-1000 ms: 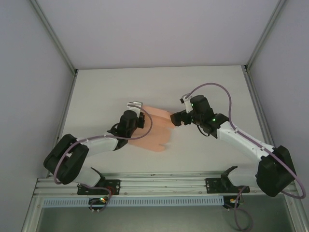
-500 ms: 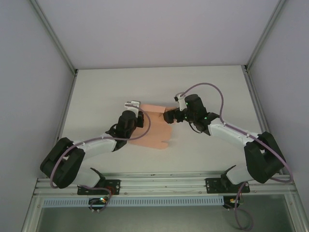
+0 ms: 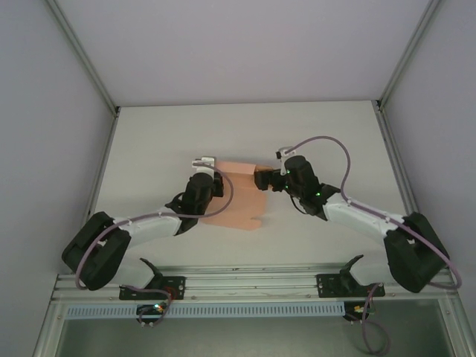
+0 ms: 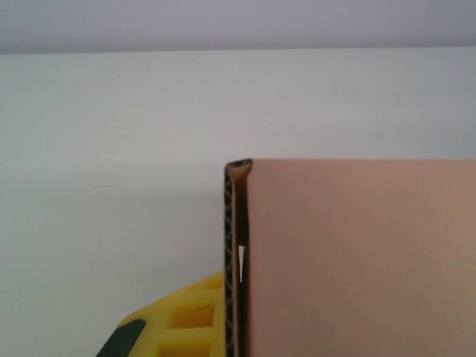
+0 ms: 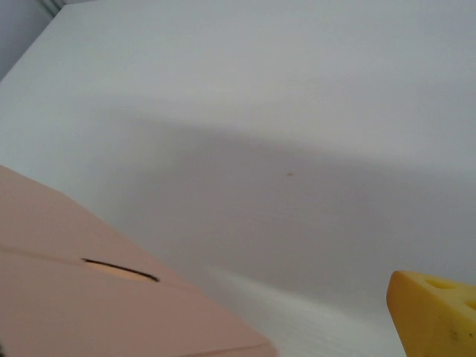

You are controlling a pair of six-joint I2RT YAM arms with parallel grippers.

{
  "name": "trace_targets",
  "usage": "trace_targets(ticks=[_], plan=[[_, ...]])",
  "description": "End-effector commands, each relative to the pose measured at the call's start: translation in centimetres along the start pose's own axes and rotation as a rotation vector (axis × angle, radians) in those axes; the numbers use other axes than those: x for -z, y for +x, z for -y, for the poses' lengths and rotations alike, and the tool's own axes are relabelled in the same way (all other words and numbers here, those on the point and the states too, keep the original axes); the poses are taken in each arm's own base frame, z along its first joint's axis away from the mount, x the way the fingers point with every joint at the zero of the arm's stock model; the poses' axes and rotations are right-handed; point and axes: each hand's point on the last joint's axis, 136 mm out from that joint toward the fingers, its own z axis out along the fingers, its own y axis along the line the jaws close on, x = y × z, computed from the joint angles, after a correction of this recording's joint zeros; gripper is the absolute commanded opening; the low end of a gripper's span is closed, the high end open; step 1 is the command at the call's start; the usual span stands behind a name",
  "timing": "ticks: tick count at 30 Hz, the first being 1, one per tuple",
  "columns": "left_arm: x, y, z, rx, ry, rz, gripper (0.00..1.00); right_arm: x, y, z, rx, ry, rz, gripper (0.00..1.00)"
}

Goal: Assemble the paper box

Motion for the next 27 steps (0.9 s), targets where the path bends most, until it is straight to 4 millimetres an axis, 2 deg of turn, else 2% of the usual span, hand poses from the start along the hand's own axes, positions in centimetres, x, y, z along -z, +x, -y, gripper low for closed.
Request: trace_targets(ticks=[1,6,12,20,27], plan=[[1.0,-1.2,0.5,0.002,0.025,0.025,0.00,2.1,1.0,3.0,0.031,0.127,-0.026,1.00],[1.9,-2.2,0.3,0.001,0.027,0.034,0.00,3.6,3.3,4.7,0.024,0.147,-0.075,1.00],[2.6,-2.5,0.3,0.006,0.036,0.032,0.00,3.6,3.5,5.2,0.012,0.130,-0.065,1.00],[2.6,-2.3,0.7,0.029,0.062,0.017,0.00,2.0,1.7,2.4,0.020,-0.006,-0.016,1.00],[2.3,-1.9,0.9,0.032,0.065,0.003,0.00,1.9,0.0,-1.5,-0.018,-0.219,0.044,1.00]])
